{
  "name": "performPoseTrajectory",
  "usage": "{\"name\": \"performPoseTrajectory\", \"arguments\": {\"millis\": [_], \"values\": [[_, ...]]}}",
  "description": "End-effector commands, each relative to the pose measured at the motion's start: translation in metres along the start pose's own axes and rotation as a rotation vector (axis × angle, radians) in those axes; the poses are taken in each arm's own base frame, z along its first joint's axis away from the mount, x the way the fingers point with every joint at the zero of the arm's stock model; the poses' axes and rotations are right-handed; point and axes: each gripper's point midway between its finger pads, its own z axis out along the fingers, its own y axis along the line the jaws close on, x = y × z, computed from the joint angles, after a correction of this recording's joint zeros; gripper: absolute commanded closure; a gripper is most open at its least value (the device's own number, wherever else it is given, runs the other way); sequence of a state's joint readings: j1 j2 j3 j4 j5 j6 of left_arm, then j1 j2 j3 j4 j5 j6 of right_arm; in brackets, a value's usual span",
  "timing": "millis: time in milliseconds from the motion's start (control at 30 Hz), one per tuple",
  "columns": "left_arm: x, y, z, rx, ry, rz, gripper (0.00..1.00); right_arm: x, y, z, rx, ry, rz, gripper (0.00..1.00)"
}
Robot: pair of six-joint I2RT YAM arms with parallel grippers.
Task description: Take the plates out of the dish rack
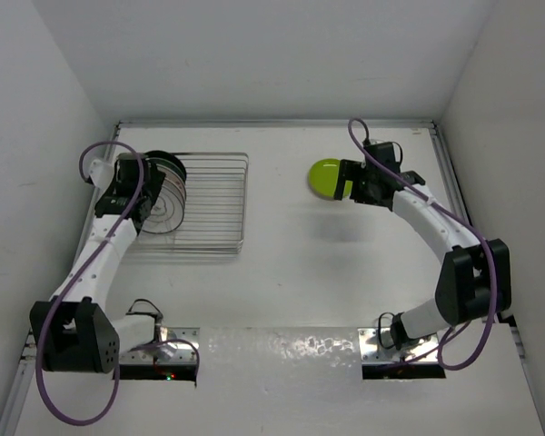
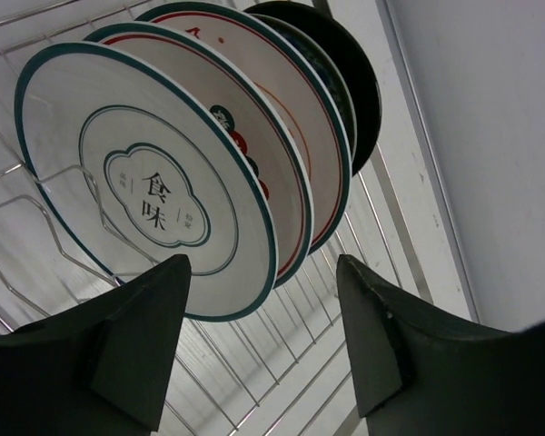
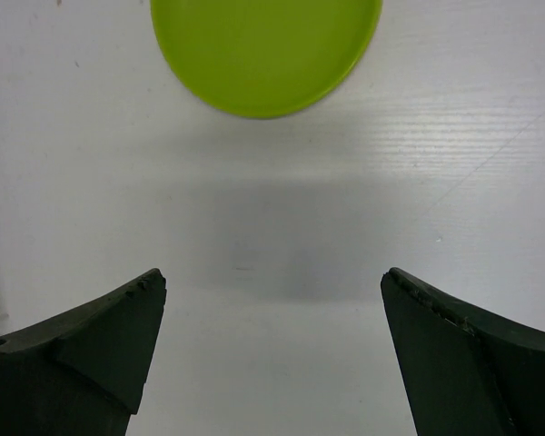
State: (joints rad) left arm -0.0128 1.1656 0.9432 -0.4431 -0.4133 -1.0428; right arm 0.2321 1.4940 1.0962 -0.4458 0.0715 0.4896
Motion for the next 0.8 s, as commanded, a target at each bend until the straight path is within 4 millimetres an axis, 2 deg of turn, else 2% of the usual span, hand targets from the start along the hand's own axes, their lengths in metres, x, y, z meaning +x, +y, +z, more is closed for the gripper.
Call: {"name": "performPoseTrajectory", "arguments": {"millis": [0, 33, 133, 233, 633, 667, 733, 767], "values": [[-0.012, -0.016, -0.002, 0.03, -0.018, -0.064, 0.4, -0.004, 0.01, -0.005, -0.065, -0.04, -0.012, 0.01], [-0.018, -0.009, 0.002, 0.006, -0.031, -0.078, 0.41, -0.006, 0.01, -0.005, -0.069, -0.048, -0.006, 0.01], [-0.019, -0.011, 0.005, 0.017, -0.036, -0.077, 0.41, -0.003, 0.012, -0.003, -0.082, -0.039, -0.005, 0.01], [-0.016, -0.011, 0.013, 0.01, -0.022, -0.068, 0.45, 0.001, 0.013, 0.0, -0.087, -0.035, 0.004, 0.01], [-0.01, -0.004, 0.036, -0.042, -0.015, -0.043, 0.47, 0.005, 0.019, 0.002, -0.125, -0.026, 0.001, 0.01], [-0.01, -0.003, 0.037, -0.047, -0.014, -0.04, 0.53, 0.005, 0.019, 0.003, -0.127, -0.027, 0.002, 0.01], [-0.008, 0.001, 0.036, -0.059, -0.007, -0.036, 0.57, 0.005, 0.019, 0.002, -0.128, -0.027, 0.004, 0.01], [-0.007, 0.002, 0.035, -0.061, -0.005, -0.036, 0.63, 0.004, 0.019, 0.001, -0.128, -0.031, 0.007, 0.01]]}}
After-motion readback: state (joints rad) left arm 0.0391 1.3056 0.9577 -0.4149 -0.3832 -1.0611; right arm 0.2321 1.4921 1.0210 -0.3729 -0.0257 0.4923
